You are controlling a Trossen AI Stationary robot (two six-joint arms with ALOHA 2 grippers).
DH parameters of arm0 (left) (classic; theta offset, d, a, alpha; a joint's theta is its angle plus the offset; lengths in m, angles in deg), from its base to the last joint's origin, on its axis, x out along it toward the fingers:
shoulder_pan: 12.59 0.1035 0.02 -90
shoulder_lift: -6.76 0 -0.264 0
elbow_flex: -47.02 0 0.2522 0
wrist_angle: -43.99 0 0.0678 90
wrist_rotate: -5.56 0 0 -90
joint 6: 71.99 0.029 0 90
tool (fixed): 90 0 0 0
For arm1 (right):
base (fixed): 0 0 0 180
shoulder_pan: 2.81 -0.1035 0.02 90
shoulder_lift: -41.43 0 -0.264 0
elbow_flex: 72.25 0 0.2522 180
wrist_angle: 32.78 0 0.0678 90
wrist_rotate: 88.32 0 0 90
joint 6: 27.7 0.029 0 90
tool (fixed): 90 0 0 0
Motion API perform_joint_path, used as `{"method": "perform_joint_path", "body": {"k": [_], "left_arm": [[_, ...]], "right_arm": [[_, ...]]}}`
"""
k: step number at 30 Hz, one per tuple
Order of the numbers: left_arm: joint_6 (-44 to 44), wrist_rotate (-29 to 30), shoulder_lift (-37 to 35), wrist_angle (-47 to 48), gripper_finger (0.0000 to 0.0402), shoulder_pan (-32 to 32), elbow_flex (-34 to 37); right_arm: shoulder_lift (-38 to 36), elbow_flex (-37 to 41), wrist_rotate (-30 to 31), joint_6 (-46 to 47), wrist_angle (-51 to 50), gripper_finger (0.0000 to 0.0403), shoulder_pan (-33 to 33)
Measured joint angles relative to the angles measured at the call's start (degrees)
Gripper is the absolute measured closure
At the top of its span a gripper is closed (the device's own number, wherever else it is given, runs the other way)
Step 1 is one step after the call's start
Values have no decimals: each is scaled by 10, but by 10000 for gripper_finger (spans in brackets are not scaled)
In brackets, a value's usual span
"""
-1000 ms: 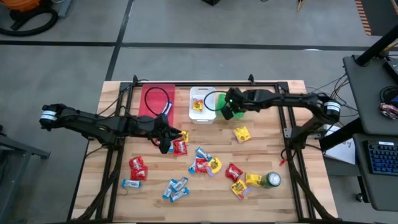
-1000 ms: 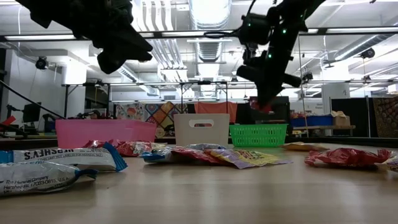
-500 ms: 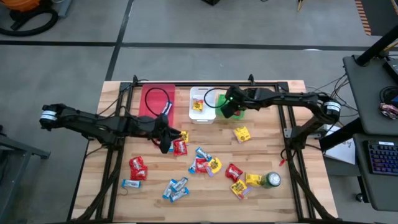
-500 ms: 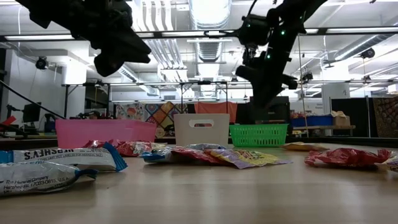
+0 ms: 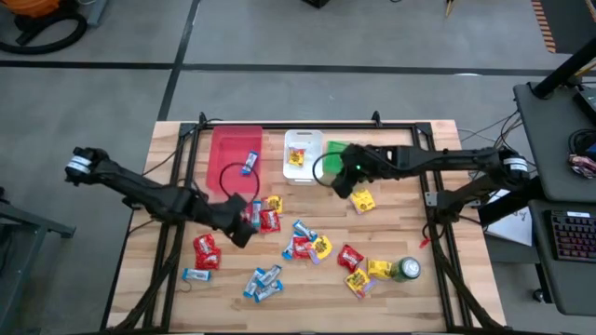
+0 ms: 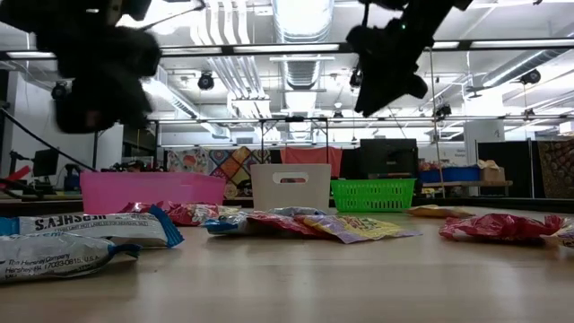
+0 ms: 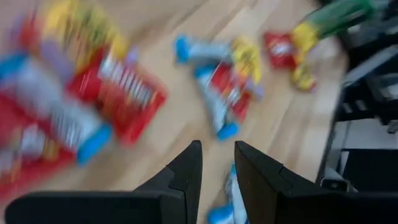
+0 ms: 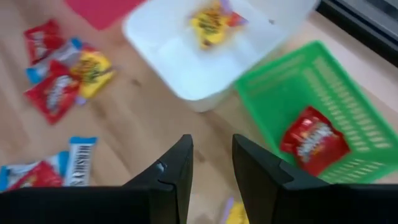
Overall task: Sort candy
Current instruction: Put the red candy into the green bin
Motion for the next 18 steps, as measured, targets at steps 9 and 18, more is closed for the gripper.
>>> {"method": "perform_joint_path", "body": {"k": [9,18], "left_arm": [[-200,-99,64,168,323,-105,-41],[-225,-92,149,441,323,-136,-159]], "right_arm": [[10,0,1,-17,59,301,-38],[14,0,1,-23,73,305,-44]]}}
